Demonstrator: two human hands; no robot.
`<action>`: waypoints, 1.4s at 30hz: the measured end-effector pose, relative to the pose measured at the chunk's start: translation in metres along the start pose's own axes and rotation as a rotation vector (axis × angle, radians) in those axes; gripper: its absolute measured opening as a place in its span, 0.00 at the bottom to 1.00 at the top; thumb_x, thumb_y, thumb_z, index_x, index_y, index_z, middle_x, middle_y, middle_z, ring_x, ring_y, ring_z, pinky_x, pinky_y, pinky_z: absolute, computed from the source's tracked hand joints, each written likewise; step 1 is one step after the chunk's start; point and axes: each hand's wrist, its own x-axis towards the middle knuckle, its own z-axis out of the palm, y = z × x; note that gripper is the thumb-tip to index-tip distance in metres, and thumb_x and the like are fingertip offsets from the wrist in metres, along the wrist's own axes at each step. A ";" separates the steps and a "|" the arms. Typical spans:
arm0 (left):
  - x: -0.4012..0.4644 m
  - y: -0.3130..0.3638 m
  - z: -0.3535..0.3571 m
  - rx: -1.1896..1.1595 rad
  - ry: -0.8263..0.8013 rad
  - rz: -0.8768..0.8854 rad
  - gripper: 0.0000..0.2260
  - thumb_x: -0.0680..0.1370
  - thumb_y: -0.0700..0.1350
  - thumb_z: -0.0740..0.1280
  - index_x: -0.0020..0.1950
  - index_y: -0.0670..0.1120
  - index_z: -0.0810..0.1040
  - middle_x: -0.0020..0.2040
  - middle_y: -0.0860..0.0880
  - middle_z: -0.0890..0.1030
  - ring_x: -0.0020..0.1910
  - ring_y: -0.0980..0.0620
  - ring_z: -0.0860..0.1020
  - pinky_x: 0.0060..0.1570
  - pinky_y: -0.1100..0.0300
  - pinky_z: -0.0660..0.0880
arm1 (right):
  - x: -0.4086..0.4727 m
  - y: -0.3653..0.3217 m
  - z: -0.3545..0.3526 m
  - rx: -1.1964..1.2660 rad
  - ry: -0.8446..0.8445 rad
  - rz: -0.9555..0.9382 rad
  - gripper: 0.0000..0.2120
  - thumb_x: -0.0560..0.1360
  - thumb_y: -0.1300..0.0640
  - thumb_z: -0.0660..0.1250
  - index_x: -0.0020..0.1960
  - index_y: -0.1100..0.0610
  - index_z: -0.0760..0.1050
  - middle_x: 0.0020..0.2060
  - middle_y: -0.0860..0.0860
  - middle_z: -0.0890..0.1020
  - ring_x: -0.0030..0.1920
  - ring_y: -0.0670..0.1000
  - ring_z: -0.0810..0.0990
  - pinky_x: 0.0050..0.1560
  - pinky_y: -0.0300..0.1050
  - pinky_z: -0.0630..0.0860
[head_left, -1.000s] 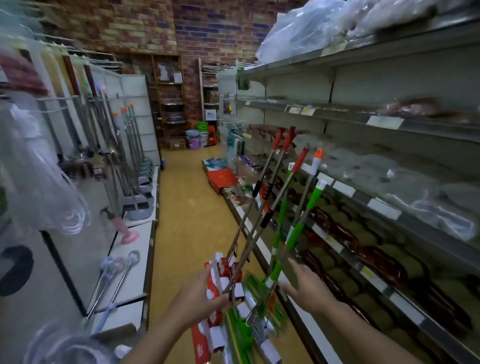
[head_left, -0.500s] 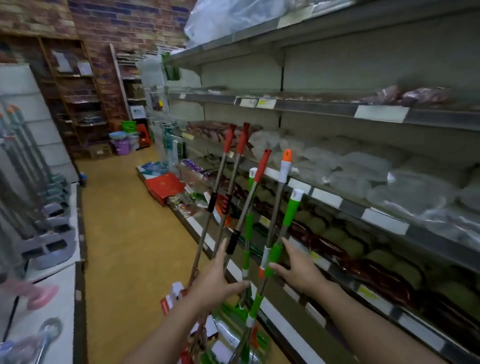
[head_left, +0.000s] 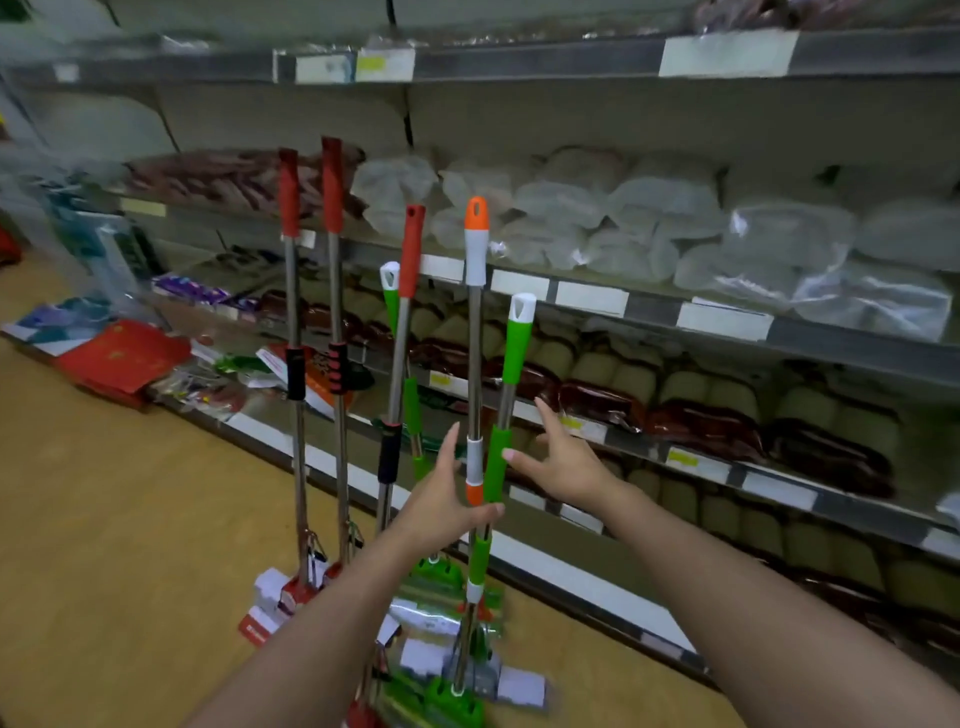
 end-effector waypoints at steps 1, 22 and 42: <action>0.004 -0.002 -0.003 0.004 -0.011 0.014 0.48 0.73 0.49 0.73 0.77 0.54 0.37 0.71 0.48 0.69 0.50 0.58 0.74 0.36 0.74 0.67 | 0.004 0.000 0.005 -0.002 0.003 0.022 0.42 0.75 0.41 0.65 0.78 0.47 0.42 0.71 0.57 0.69 0.67 0.57 0.72 0.56 0.44 0.70; 0.154 -0.073 0.045 -0.135 -0.018 -0.043 0.47 0.71 0.51 0.73 0.77 0.54 0.42 0.75 0.51 0.63 0.72 0.47 0.64 0.64 0.54 0.67 | 0.131 0.054 0.046 0.104 0.024 0.109 0.44 0.74 0.44 0.69 0.78 0.50 0.45 0.72 0.54 0.68 0.68 0.55 0.70 0.54 0.40 0.68; 0.204 -0.081 0.088 -0.333 0.104 -0.039 0.17 0.79 0.46 0.64 0.66 0.51 0.65 0.55 0.55 0.76 0.55 0.56 0.75 0.49 0.62 0.71 | 0.180 0.043 0.076 0.787 0.151 -0.043 0.21 0.69 0.35 0.54 0.47 0.52 0.66 0.30 0.50 0.73 0.34 0.50 0.74 0.40 0.44 0.72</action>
